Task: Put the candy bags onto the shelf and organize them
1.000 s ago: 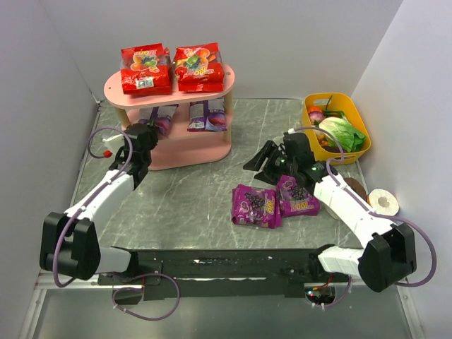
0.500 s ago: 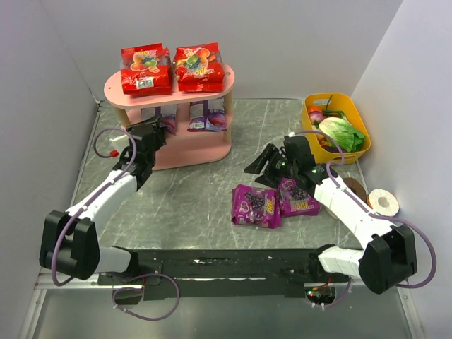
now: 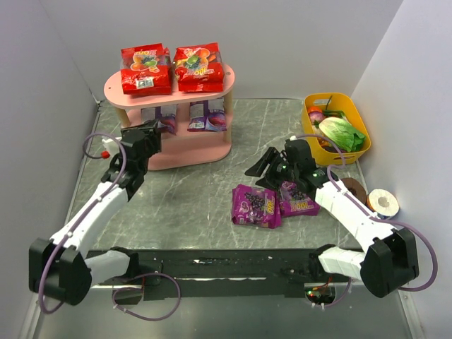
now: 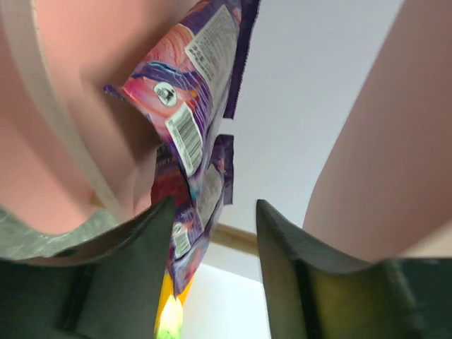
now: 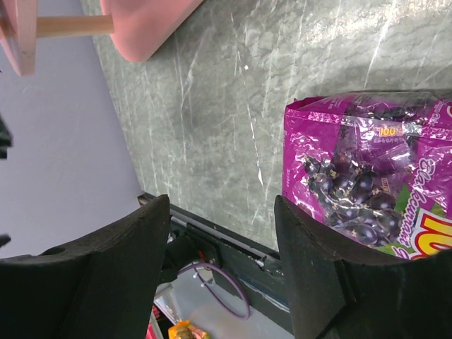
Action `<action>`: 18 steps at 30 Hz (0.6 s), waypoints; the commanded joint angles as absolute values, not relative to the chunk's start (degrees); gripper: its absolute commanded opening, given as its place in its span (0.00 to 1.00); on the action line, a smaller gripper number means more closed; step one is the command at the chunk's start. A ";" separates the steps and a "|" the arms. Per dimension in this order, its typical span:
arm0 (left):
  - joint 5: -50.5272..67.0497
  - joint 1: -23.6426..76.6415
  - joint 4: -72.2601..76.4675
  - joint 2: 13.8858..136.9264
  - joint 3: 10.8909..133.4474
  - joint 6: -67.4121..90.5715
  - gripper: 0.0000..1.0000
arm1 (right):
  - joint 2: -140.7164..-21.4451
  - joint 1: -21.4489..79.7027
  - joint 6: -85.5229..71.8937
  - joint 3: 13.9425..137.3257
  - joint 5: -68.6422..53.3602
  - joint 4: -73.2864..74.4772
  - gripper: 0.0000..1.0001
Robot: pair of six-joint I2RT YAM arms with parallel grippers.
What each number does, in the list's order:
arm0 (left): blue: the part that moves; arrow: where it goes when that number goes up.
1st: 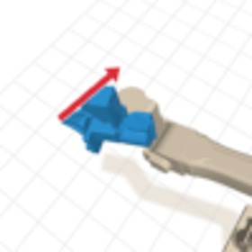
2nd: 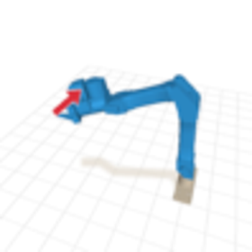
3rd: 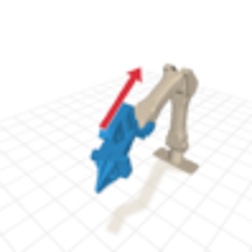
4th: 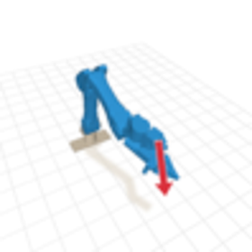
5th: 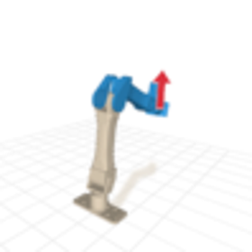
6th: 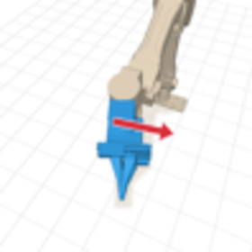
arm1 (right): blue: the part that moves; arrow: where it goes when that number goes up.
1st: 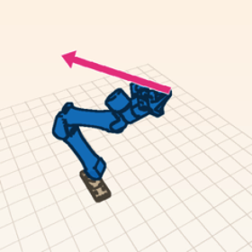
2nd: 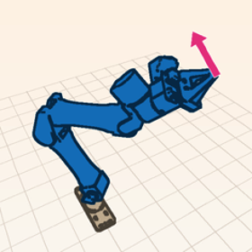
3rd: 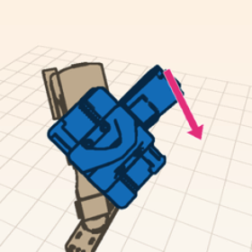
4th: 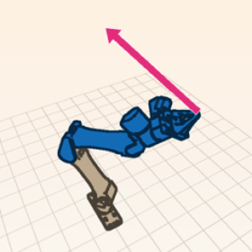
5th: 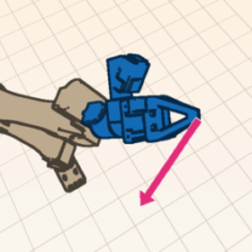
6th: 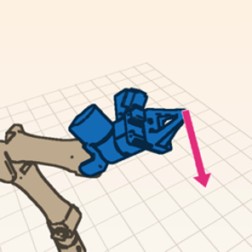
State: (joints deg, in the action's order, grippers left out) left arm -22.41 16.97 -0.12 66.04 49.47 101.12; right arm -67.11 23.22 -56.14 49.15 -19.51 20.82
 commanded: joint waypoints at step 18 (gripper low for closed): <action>-19.17 13.71 10.90 67.68 50.18 90.97 0.17 | -67.06 22.85 -55.99 50.01 -18.90 19.25 0.66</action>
State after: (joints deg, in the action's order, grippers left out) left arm -20.75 15.16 5.72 68.12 46.68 93.03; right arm -67.31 23.20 -56.34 49.10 -19.51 20.53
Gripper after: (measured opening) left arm 0.182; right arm 0.663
